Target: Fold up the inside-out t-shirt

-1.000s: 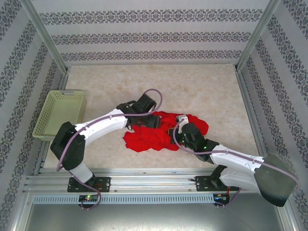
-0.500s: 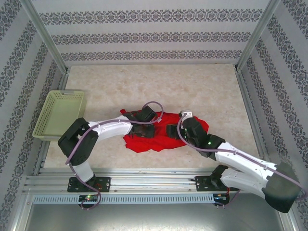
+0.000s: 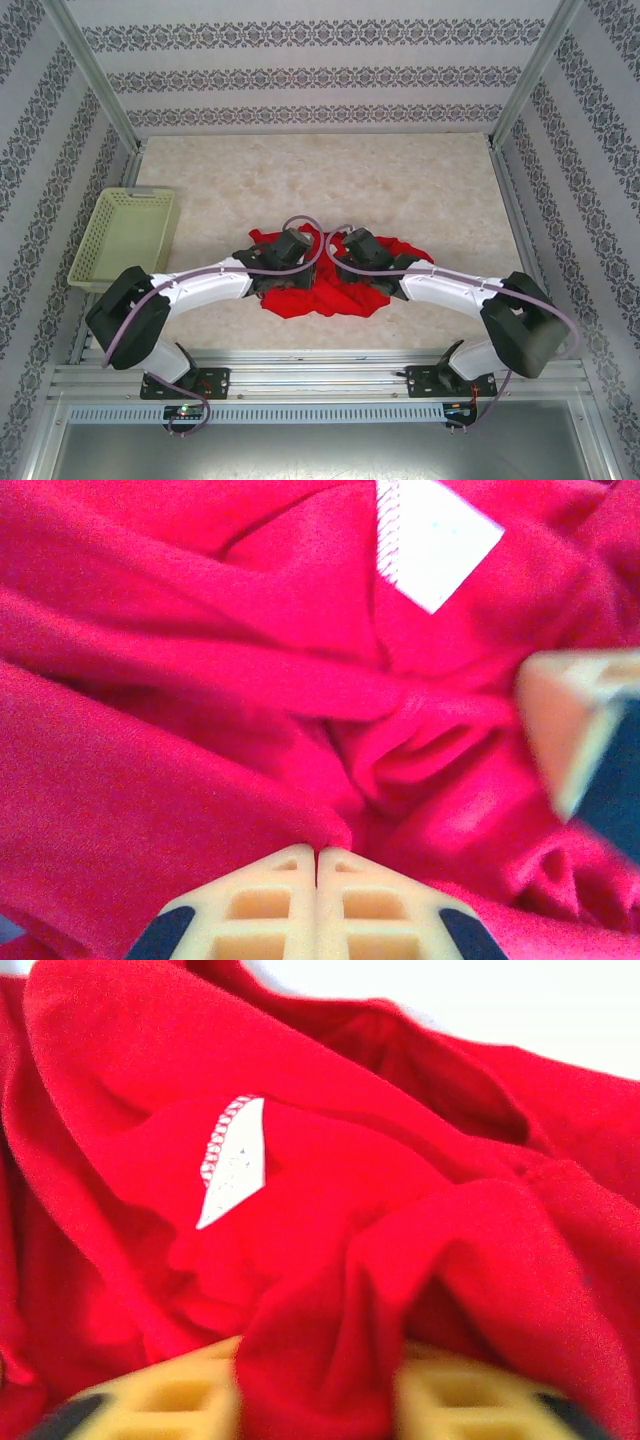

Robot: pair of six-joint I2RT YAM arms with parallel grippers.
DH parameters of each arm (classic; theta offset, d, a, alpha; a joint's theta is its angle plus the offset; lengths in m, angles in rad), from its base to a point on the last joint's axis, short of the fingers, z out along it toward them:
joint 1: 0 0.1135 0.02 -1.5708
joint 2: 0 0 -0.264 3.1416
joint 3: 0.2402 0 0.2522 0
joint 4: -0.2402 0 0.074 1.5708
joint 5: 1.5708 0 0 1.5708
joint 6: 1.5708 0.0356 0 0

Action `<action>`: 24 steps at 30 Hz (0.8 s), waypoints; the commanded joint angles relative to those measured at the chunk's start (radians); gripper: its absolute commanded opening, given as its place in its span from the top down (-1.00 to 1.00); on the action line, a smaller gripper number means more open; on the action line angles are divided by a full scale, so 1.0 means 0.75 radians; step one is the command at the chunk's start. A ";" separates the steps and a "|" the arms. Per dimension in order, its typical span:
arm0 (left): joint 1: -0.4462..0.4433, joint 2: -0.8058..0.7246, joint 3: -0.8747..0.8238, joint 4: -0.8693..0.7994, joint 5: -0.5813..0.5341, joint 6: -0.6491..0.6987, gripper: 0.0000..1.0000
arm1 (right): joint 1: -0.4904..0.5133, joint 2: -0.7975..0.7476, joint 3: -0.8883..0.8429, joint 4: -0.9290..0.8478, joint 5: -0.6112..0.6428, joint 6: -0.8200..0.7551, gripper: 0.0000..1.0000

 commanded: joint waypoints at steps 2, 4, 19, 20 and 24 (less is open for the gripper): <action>-0.007 -0.123 -0.051 -0.034 -0.139 0.066 1.00 | -0.188 -0.137 -0.005 0.016 -0.062 0.074 1.00; 0.014 -0.217 -0.084 -0.070 -0.221 0.117 1.00 | -0.283 -0.253 -0.058 0.068 -0.151 0.118 1.00; 0.082 -0.185 -0.231 0.099 -0.093 0.141 1.00 | -0.373 -0.267 -0.055 -0.220 -0.057 0.132 0.00; 0.073 -0.170 -0.231 0.113 -0.075 0.141 1.00 | -0.320 -0.305 -0.021 -0.286 0.044 0.073 -0.09; 0.049 -0.162 -0.233 0.149 -0.042 0.153 1.00 | -0.136 -0.386 0.089 -0.424 0.172 -0.068 -0.23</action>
